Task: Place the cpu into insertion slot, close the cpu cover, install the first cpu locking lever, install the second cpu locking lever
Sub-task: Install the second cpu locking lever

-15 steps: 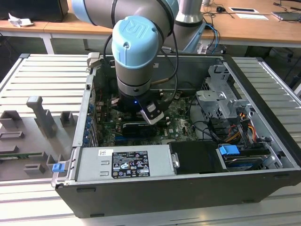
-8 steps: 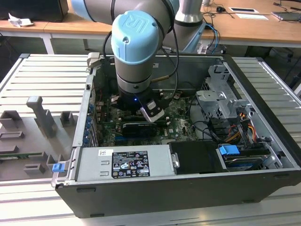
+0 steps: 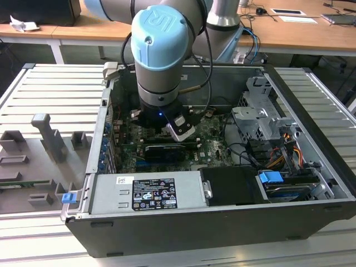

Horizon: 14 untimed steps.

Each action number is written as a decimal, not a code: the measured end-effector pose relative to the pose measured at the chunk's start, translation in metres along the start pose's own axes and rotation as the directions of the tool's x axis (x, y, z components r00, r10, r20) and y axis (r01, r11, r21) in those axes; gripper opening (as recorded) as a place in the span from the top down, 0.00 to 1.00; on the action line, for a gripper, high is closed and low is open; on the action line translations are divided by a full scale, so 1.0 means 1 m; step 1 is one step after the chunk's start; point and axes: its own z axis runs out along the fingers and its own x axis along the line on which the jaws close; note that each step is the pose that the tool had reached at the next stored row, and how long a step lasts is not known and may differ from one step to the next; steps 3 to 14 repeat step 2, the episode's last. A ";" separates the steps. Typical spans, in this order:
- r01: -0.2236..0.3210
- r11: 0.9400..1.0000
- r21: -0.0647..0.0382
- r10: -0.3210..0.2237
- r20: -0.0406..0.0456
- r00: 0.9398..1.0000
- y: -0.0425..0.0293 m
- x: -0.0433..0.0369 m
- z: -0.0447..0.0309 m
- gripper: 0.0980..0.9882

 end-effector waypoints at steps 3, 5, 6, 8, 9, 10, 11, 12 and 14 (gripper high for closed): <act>0.000 1.000 0.000 0.000 0.000 1.000 0.0009 -0.0001 -0.0026 0.99; 0.000 1.000 0.000 0.000 0.000 1.000 0.0009 -0.0001 -0.0026 0.99; 0.000 1.000 0.000 0.000 0.000 1.000 0.0009 -0.0001 -0.0026 0.99; 0.000 1.000 0.000 0.000 0.000 1.000 0.0009 -0.0001 -0.0026 0.99; 0.000 1.000 0.000 0.000 0.000 1.000 0.0009 -0.0001 -0.0026 0.99; 0.000 1.000 0.000 0.000 0.000 1.000 0.0009 -0.0001 -0.0026 0.99; 0.000 1.000 0.000 0.000 0.000 1.000 0.0009 -0.0001 -0.0026 0.99; 0.000 1.000 0.000 0.000 0.000 1.000 0.0009 -0.0001 -0.0026 0.99; 0.000 1.000 0.000 0.000 0.000 1.000 0.0009 -0.0001 -0.0026 0.99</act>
